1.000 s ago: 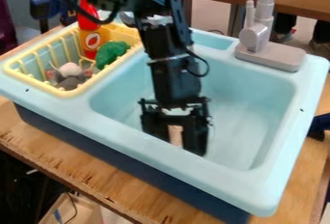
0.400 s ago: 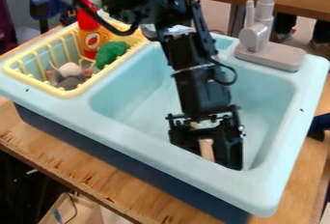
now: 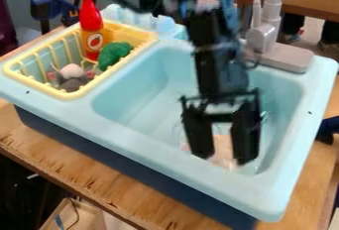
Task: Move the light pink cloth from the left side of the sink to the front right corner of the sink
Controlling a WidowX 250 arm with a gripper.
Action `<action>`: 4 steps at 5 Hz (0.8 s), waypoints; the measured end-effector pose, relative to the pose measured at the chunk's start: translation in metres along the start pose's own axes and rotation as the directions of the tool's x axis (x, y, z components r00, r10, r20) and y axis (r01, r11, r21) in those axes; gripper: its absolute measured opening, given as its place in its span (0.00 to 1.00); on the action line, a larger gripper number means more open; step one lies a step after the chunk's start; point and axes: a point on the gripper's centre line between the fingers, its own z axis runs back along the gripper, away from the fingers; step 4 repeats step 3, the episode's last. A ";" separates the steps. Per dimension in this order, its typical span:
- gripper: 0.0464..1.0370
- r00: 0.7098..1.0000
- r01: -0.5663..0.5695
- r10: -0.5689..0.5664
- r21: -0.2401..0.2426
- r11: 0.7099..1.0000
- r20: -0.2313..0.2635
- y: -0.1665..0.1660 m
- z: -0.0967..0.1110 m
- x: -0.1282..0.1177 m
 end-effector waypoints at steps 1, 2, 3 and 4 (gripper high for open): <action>0.96 0.996 -0.085 0.080 0.212 0.974 0.032 -0.004 0.031 0.001; 0.96 0.980 -0.196 0.189 0.362 0.912 0.053 0.008 0.058 -0.011; 0.96 0.965 -0.262 0.235 0.435 0.862 0.116 0.011 0.086 -0.035; 0.96 0.965 -0.262 0.235 0.435 0.862 0.116 0.011 0.086 -0.035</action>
